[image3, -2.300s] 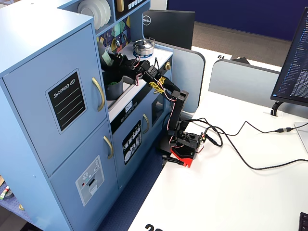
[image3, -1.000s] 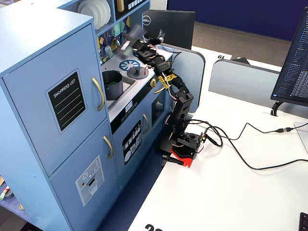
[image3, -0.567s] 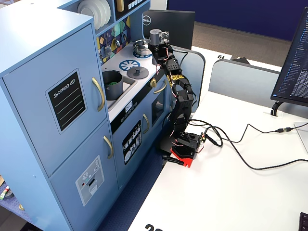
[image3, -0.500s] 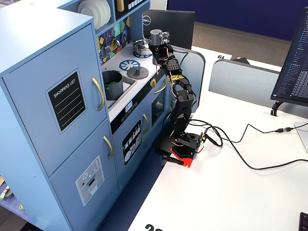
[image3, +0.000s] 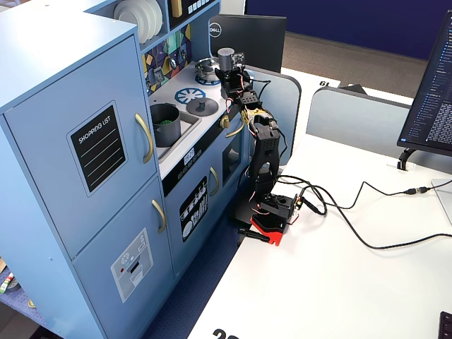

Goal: Put salt in the gray recipient

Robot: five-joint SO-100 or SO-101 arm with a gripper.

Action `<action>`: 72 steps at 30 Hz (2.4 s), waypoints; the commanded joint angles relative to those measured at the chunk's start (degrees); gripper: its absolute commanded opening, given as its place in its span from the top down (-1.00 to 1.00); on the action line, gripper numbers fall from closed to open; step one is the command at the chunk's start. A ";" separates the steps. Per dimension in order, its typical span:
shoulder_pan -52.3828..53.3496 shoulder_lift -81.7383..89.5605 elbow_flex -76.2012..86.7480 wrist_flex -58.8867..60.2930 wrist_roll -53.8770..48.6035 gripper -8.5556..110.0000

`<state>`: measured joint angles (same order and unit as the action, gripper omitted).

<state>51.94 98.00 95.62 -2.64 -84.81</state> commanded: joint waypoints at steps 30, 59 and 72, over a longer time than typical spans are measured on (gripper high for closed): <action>2.46 3.25 -0.79 -2.11 -0.44 -0.52; -50.45 86.22 82.97 69.52 -1.67 0.85; -49.75 86.48 82.97 78.66 -2.99 0.78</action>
<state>1.85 184.48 179.12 75.76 -86.84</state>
